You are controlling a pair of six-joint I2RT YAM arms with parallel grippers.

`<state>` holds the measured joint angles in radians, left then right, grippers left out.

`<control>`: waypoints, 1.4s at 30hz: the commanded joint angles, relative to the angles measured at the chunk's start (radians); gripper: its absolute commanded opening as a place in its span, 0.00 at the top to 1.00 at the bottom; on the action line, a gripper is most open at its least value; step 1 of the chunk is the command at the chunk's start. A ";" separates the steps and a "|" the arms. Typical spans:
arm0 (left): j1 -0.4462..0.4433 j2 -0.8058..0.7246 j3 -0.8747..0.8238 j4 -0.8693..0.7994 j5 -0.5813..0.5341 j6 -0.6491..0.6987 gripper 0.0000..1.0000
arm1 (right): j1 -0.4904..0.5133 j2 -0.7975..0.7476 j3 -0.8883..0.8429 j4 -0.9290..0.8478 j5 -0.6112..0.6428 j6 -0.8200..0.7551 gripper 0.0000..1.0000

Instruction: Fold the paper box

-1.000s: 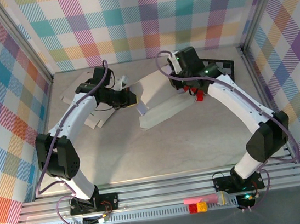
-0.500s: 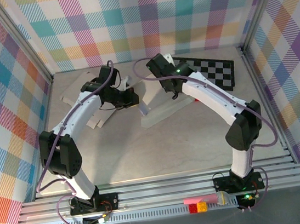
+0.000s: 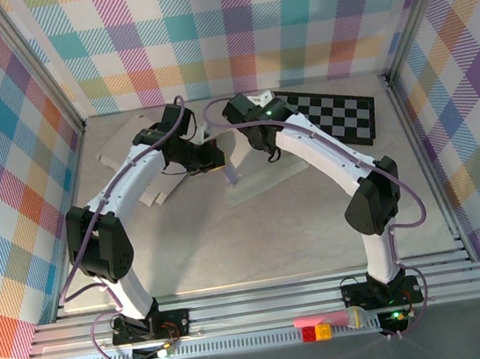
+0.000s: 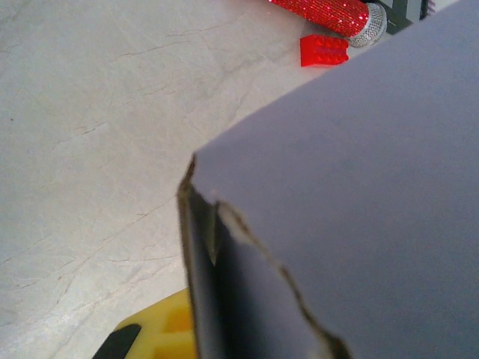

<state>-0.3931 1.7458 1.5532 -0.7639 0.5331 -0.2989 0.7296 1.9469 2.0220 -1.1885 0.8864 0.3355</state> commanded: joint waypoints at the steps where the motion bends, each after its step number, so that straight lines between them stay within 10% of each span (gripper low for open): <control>1: -0.010 -0.002 0.023 0.023 0.047 -0.002 1.00 | -0.026 -0.036 0.009 0.014 -0.112 -0.027 0.93; 16: -0.010 0.010 0.036 0.015 0.062 0.009 1.00 | -0.100 -0.014 0.045 0.030 -0.225 -0.067 0.84; 28: -0.016 0.010 0.033 0.027 0.064 -0.014 1.00 | -0.066 0.080 0.134 -0.164 0.151 0.194 1.00; 42: -0.016 0.008 0.008 0.052 0.090 -0.033 1.00 | -0.013 0.190 0.245 -0.293 0.204 0.201 1.00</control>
<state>-0.4049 1.7573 1.5612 -0.7059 0.5755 -0.3187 0.7254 2.1319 2.2387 -1.4334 1.0584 0.5320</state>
